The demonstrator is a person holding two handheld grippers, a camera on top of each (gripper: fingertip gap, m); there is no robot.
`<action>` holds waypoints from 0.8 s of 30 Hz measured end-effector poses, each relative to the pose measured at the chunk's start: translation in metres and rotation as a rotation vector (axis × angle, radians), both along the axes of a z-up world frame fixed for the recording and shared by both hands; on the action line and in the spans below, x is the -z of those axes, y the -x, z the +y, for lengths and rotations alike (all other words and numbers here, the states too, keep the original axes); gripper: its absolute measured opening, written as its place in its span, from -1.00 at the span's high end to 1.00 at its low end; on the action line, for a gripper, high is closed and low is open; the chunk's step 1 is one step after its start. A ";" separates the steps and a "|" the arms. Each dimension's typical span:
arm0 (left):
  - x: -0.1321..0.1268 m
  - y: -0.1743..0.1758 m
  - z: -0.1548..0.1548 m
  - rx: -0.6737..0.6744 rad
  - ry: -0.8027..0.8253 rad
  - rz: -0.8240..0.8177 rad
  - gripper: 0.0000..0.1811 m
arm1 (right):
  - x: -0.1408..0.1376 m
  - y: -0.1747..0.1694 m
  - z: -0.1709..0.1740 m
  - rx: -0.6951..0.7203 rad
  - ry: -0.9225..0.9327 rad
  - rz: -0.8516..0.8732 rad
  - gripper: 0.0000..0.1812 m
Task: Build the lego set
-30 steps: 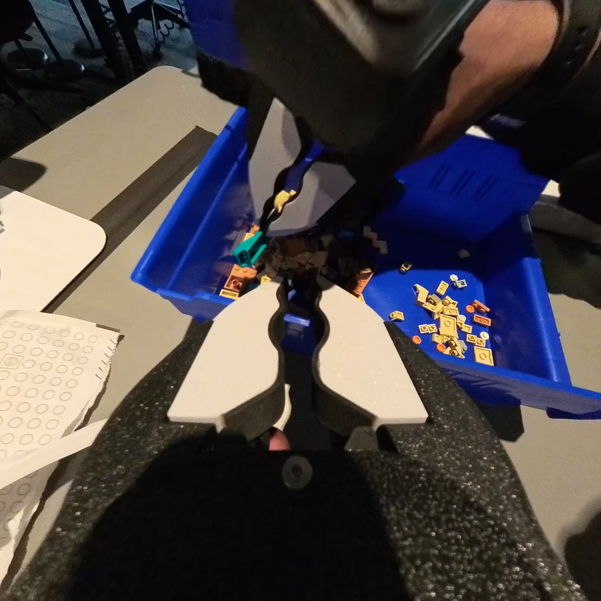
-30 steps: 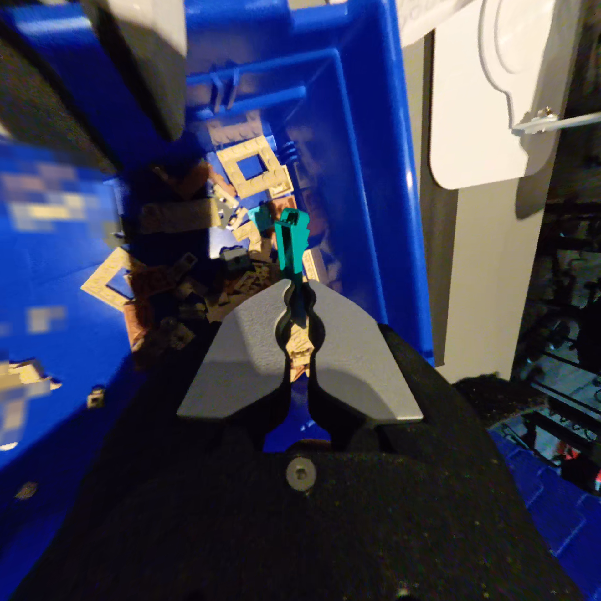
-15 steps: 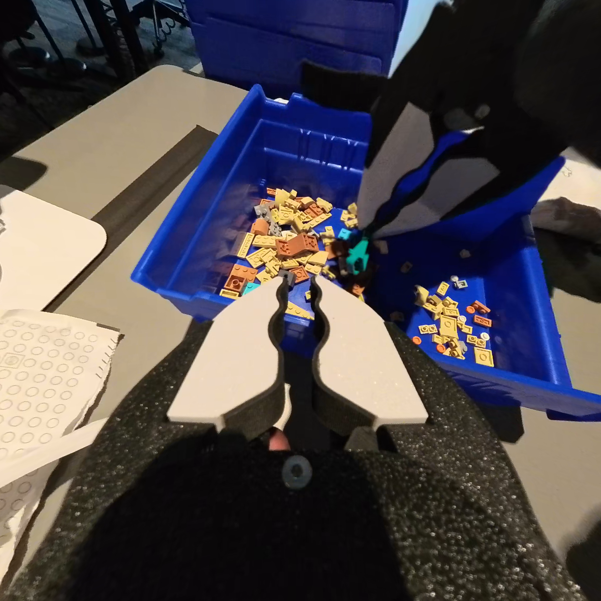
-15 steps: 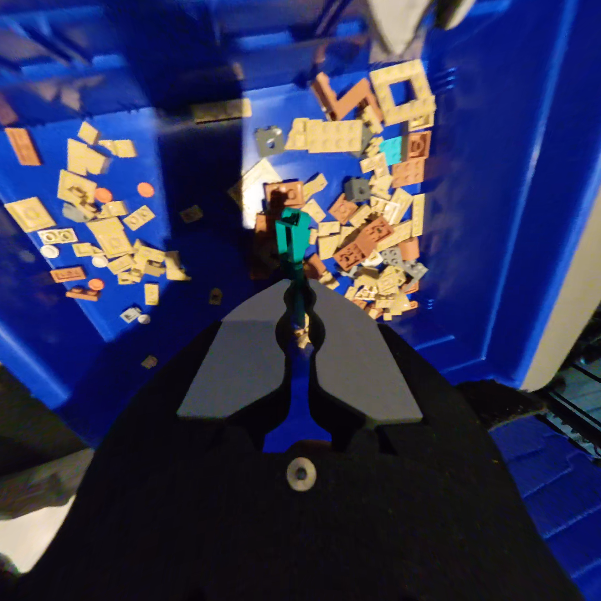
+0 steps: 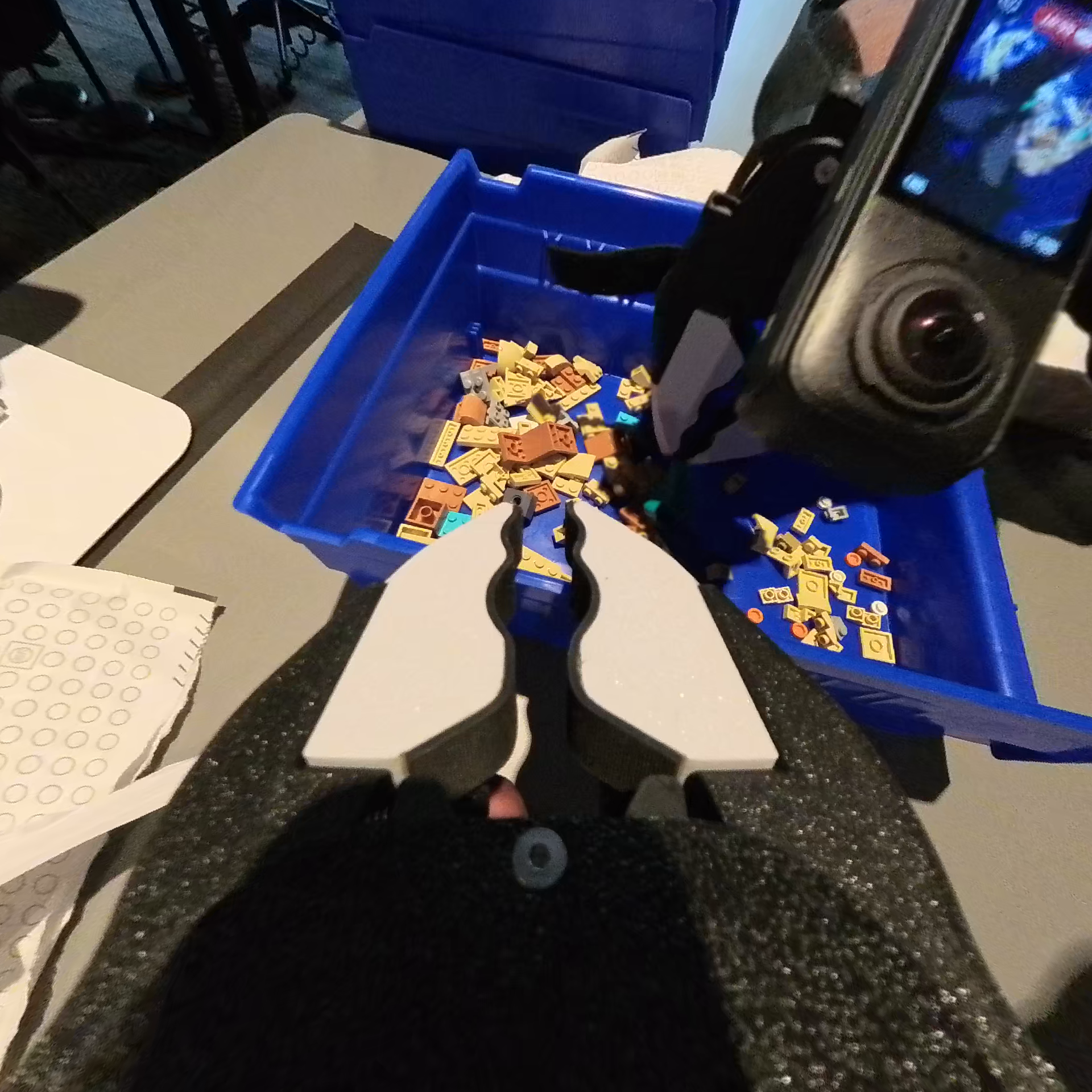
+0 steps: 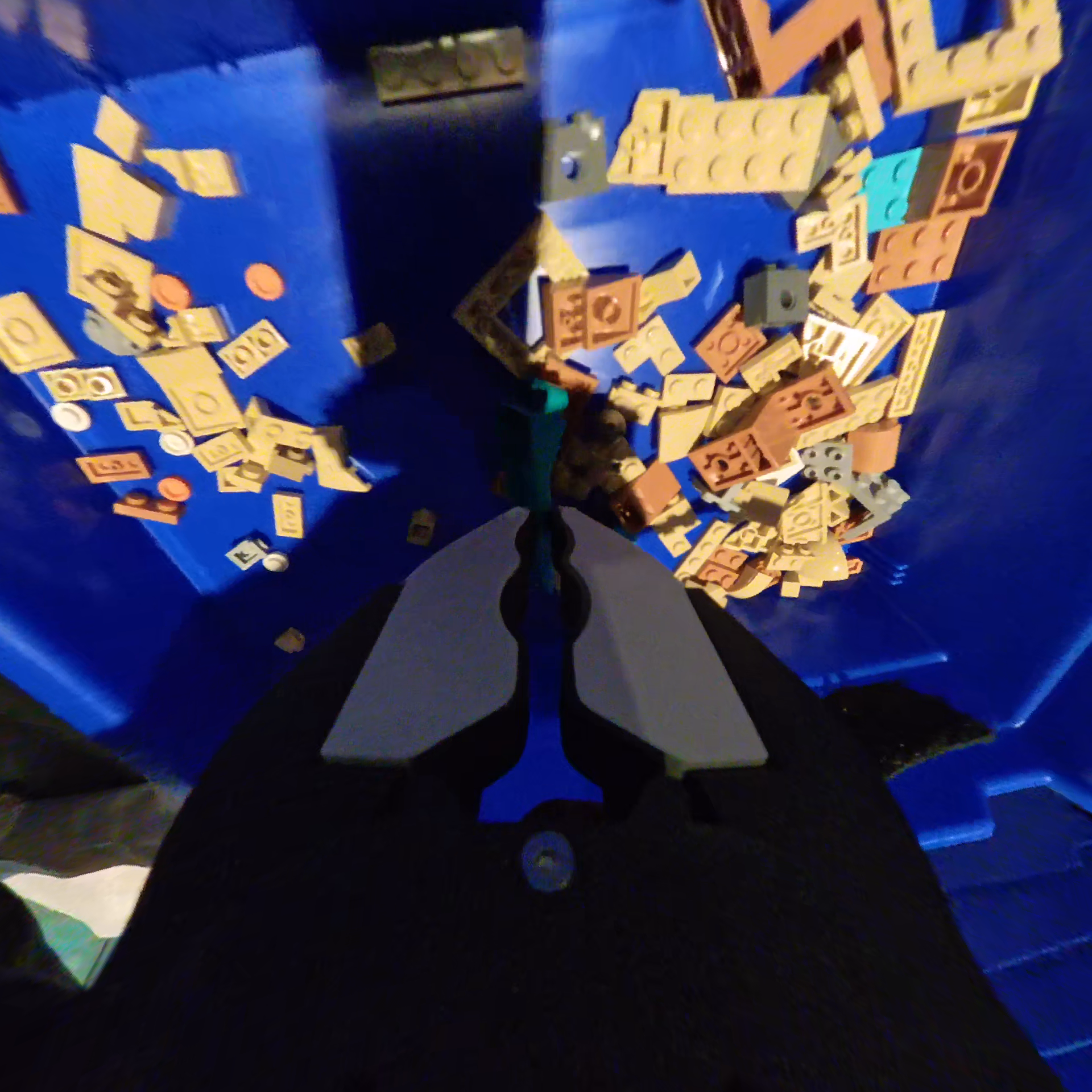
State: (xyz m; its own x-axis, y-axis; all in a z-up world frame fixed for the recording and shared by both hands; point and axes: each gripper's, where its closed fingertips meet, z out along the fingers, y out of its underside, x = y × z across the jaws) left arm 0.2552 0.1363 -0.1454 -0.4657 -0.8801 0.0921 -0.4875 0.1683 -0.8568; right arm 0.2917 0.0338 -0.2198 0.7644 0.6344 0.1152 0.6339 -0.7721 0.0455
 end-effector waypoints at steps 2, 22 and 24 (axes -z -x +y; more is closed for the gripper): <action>0.000 0.000 0.000 0.000 0.002 -0.001 0.85 | 0.003 -0.005 0.000 0.025 0.005 -0.022 0.95; -0.002 -0.002 0.000 -0.004 0.004 -0.021 0.84 | -0.064 -0.031 0.027 0.277 -0.507 0.103 0.57; -0.001 -0.002 0.000 -0.002 0.009 -0.021 0.84 | -0.069 -0.032 0.039 0.276 -0.616 0.164 0.57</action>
State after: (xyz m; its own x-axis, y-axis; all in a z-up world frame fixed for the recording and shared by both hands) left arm 0.2568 0.1368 -0.1440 -0.4655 -0.8804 0.0905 -0.4698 0.1592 -0.8683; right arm 0.3237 0.0731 -0.1505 0.9265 0.2709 0.2613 0.3724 -0.7605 -0.5320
